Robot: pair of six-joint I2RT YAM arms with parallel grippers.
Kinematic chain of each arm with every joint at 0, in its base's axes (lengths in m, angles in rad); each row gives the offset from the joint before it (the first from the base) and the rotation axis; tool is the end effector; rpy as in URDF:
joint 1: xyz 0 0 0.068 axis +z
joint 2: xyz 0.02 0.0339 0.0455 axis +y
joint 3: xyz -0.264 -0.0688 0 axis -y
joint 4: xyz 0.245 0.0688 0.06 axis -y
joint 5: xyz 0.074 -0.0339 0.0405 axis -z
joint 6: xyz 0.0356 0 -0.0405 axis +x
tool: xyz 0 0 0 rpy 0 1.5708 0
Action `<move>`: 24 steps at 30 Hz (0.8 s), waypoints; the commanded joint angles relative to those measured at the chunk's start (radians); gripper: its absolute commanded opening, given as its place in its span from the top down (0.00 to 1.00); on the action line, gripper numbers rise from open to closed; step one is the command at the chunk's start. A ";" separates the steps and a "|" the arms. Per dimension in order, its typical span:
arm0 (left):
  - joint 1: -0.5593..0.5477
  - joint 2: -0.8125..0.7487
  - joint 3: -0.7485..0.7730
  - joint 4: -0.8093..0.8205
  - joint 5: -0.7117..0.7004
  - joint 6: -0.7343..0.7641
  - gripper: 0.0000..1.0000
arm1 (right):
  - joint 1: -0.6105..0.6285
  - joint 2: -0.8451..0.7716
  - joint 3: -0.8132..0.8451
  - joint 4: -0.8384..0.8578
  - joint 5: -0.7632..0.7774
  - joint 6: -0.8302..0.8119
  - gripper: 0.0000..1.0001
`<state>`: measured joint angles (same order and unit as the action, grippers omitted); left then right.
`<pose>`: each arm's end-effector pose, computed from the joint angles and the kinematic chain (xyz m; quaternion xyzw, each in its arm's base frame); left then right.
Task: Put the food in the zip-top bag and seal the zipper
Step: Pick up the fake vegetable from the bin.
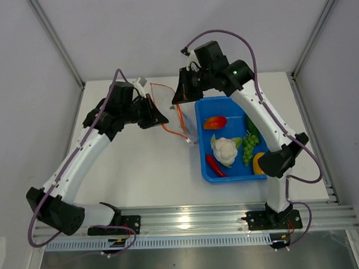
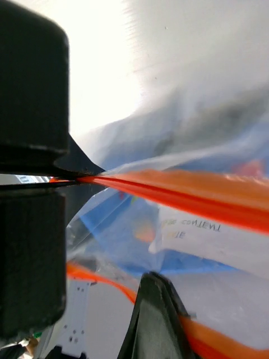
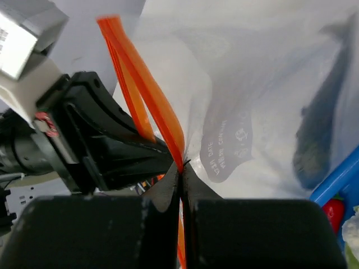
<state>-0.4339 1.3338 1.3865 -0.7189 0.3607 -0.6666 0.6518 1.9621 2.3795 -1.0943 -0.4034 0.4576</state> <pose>0.2523 -0.1307 0.3766 -0.0249 0.8880 -0.3623 0.2821 0.3123 0.2559 0.4449 -0.1718 0.8709 0.3766 0.2648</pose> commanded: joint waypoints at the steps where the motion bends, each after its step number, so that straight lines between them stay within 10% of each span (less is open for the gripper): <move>1: 0.033 -0.044 -0.020 -0.005 0.016 -0.033 0.99 | 0.023 -0.028 -0.089 -0.038 -0.063 0.013 1.00; 18: 0.112 -0.029 -0.104 0.037 0.115 -0.027 1.00 | -0.007 -0.034 -0.203 -0.013 -0.014 -0.083 1.00; 24: 0.112 0.013 -0.098 0.044 0.165 -0.024 1.00 | -0.029 -0.029 -0.189 -0.041 -0.003 -0.102 0.56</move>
<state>-0.3267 1.3495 1.2774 -0.7158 0.4770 -0.6983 0.6365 1.9266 2.1345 -1.1110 -0.4084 0.3874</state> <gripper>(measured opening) 0.004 0.385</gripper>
